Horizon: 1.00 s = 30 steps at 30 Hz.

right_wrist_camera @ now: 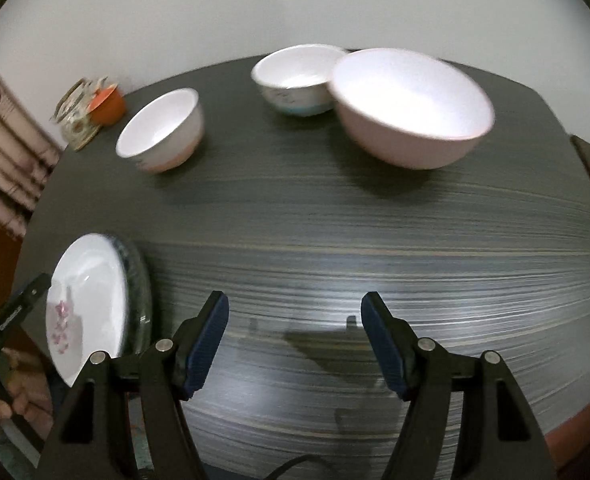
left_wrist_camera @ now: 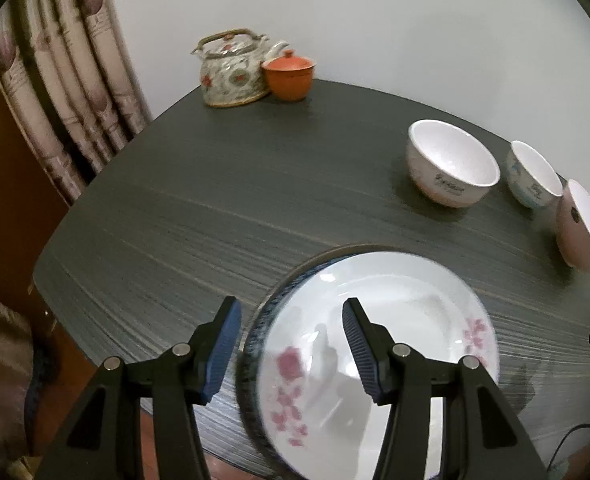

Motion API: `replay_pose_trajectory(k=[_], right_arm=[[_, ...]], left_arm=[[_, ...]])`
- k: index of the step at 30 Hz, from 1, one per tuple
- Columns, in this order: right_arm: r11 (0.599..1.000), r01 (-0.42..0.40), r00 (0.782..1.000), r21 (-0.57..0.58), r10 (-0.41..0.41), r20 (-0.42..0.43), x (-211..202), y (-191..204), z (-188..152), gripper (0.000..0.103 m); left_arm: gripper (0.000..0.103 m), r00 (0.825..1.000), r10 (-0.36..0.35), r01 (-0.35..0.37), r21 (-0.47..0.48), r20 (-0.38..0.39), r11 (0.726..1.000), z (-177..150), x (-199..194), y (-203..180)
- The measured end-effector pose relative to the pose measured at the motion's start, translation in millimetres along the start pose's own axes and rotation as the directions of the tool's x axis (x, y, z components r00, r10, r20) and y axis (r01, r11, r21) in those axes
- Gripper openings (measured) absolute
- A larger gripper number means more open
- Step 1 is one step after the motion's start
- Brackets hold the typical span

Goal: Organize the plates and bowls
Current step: 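Move both tools to the rim of the large pink bowl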

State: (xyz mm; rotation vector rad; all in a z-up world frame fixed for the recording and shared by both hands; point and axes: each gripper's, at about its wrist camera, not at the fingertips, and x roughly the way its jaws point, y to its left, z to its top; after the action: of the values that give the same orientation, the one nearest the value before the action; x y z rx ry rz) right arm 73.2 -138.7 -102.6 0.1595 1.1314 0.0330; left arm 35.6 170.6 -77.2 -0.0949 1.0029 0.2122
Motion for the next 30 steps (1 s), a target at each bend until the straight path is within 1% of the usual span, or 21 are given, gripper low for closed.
replay_pose_trajectory(k=[2, 5, 7, 10, 12, 14, 17, 19, 21, 25, 30], right_arm=[[1.000, 0.020, 1.000, 0.010, -0.021, 0.016, -3, -11, 2, 0.066], [0.998, 0.055, 0.998, 0.018, -0.056, 0.040, -7, -22, 4, 0.066], [0.998, 0.058, 0.997, 0.026, -0.060, 0.044, -9, -32, 5, 0.066], [0.997, 0.060, 0.997, 0.044, -0.062, 0.050, -12, -44, 4, 0.066], [0.997, 0.062, 0.996, 0.050, -0.065, 0.058, -14, -52, 5, 0.066], [0.996, 0.065, 0.996, 0.061, -0.068, 0.063, -17, -62, 6, 0.066], [0.995, 0.069, 0.995, 0.078, -0.075, 0.068, -17, -72, 10, 0.066], [0.993, 0.075, 0.994, 0.087, -0.081, 0.070, -17, -78, 13, 0.066], [0.993, 0.067, 0.995, 0.102, -0.074, 0.074, -18, -87, 17, 0.066], [0.990, 0.056, 0.993, 0.128, -0.069, 0.096, -21, -100, 28, 0.066], [0.986, 0.013, 0.993, 0.169, -0.032, 0.112, -21, -117, 51, 0.066]], left_arm=[[0.054, 1.000, -0.020, 0.020, 0.012, 0.003, 1.000, 5, -5, -11], [0.054, 0.999, -0.038, 0.037, 0.062, 0.018, 0.997, 13, -13, -34], [0.054, 0.998, -0.057, 0.055, 0.093, 0.023, 0.994, 19, -17, -53], [0.054, 0.992, -0.130, 0.128, 0.096, 0.008, 0.987, 29, -22, -82], [0.054, 0.986, -0.166, 0.165, 0.114, 0.006, 0.980, 33, -25, -103], [0.054, 0.980, -0.199, 0.196, 0.149, 0.005, 0.969, 37, -29, -127], [0.054, 0.967, -0.253, 0.248, 0.211, 0.000, 0.946, 43, -34, -167], [0.054, 0.962, -0.273, 0.266, 0.237, -0.004, 0.934, 46, -35, -185], [0.054, 0.953, -0.302, 0.295, 0.257, -0.014, 0.920, 50, -36, -204], [0.054, 0.936, -0.347, 0.351, 0.250, -0.062, 0.902, 61, -30, -232], [0.054, 0.917, -0.378, 0.396, 0.180, -0.126, 0.901, 78, -12, -252]])
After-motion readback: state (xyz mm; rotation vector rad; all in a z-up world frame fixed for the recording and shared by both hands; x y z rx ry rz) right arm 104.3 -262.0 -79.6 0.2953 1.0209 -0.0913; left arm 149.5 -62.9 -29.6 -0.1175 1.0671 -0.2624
